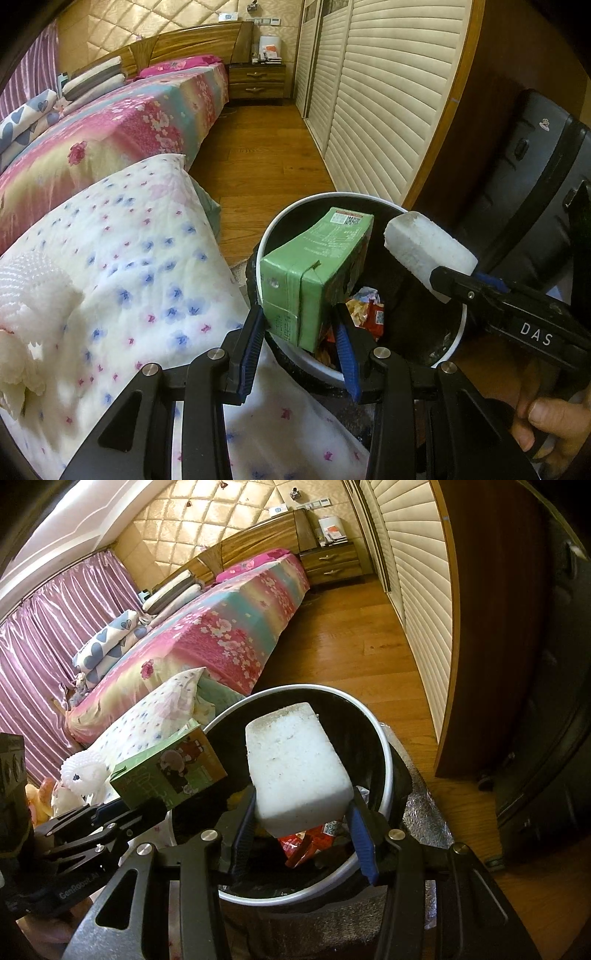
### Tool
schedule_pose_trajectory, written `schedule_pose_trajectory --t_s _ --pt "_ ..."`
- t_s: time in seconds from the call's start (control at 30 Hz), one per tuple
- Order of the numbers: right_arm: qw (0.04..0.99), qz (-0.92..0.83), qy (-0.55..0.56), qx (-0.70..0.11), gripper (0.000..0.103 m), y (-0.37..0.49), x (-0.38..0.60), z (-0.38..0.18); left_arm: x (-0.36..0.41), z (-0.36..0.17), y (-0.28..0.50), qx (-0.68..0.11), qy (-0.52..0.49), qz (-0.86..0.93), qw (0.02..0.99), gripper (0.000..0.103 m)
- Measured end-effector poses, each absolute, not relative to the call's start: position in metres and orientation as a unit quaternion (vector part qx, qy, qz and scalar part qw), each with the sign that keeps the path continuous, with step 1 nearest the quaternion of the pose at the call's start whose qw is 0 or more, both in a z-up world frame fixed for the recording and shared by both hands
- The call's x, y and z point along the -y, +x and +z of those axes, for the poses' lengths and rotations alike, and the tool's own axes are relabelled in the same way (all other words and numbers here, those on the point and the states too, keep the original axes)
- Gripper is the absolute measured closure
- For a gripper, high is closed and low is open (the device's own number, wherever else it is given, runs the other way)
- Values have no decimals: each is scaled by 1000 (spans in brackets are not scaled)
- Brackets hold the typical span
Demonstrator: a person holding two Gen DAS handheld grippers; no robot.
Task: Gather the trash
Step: 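Open both tools to drop the juice box and foam block into the bin, then grasp the yellow snack packet with the left tool while the right tool grasps the white foam net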
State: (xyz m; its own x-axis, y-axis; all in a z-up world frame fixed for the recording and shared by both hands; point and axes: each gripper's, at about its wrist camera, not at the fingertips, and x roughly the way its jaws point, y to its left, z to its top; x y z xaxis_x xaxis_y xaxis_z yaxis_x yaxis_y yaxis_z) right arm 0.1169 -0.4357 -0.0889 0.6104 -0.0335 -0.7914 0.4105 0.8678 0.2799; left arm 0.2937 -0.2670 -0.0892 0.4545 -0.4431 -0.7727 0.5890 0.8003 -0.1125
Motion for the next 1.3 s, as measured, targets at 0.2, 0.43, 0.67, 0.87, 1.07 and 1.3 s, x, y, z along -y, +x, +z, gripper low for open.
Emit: schedule_pose_trajectory --t_s 0.2,0.43,0.67,0.87,1.07,1.3 --pt "869 -128 225 -422 51 118 438 -89 268 -87 293 -425 84 -310 846 67" --pt "865 -121 247 -418 43 114 440 -88 245 -77 280 -413 63 -309 855 58" --pt "875 -107 245 -404 26 109 421 -79 195 -80 254 -408 35 -284 867 52" --pt "877 -81 240 -408 26 113 392 -75 148 -86 231 -410 14 -252 877 52" --pt "881 -44 221 -416 23 123 352 -73 103 -81 217 -413 -7 -220 883 52" --pt "883 6 197 -426 23 138 304 -74 51 -78 210 -410 -38 -177 894 52"
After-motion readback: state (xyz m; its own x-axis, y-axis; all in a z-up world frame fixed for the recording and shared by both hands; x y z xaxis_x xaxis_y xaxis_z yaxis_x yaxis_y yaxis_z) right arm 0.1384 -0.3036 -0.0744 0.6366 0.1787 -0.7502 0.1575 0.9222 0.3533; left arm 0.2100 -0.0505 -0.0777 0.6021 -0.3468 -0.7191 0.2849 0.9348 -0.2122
